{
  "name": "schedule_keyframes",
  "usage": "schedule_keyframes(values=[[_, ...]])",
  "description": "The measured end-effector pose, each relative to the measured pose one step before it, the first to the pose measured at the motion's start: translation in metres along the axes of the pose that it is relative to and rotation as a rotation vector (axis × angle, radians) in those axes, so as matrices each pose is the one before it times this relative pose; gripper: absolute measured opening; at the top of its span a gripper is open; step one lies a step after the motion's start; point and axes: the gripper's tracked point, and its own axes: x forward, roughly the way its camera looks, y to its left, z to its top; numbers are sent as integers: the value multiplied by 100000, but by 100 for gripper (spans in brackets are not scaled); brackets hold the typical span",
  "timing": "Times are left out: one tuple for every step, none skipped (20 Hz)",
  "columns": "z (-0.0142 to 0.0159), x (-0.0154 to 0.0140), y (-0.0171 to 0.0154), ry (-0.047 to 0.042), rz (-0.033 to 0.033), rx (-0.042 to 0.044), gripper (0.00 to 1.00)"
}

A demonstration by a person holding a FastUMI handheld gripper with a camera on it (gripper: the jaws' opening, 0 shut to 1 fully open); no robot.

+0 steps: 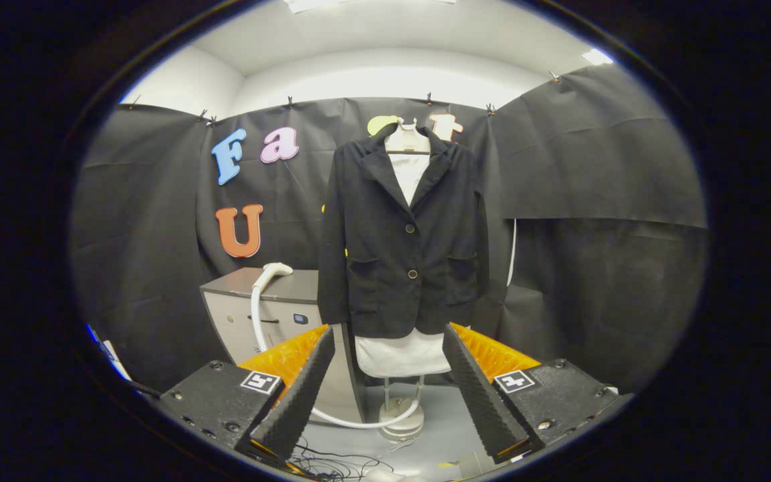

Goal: Iron the clothes twice with a garment steamer, once on the left side and once on the right side.

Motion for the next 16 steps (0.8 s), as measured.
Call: schedule_keyframes(values=[[-3, 85, -11, 592, 29, -77, 100], [6, 6, -60, 503, -187, -207, 100], [-24, 103, -26, 368, -170, -356, 100], [-117, 24, 11, 637, -81, -512, 100], [74, 24, 11, 37, -145, -431, 100], [-38, 139, -13, -150, -229, -426, 100], [46, 80, 59, -47, -242, -346, 100], [40, -98, 104, 495, -437, 65, 100], [146, 273, 282, 55, 437, 388, 100], [232, 140, 164, 257, 368, 363, 100], [396, 413, 137, 190, 93, 139, 100], [375, 1077, 285, 153, 295, -30, 100], [804, 1192, 951, 322, 727, -13, 100], [826, 1581, 1401, -101, 1515, -72, 100], [755, 1191, 1006, -404, 1474, 261, 100], [537, 1341, 1043, -225, 1935, -557, 100]])
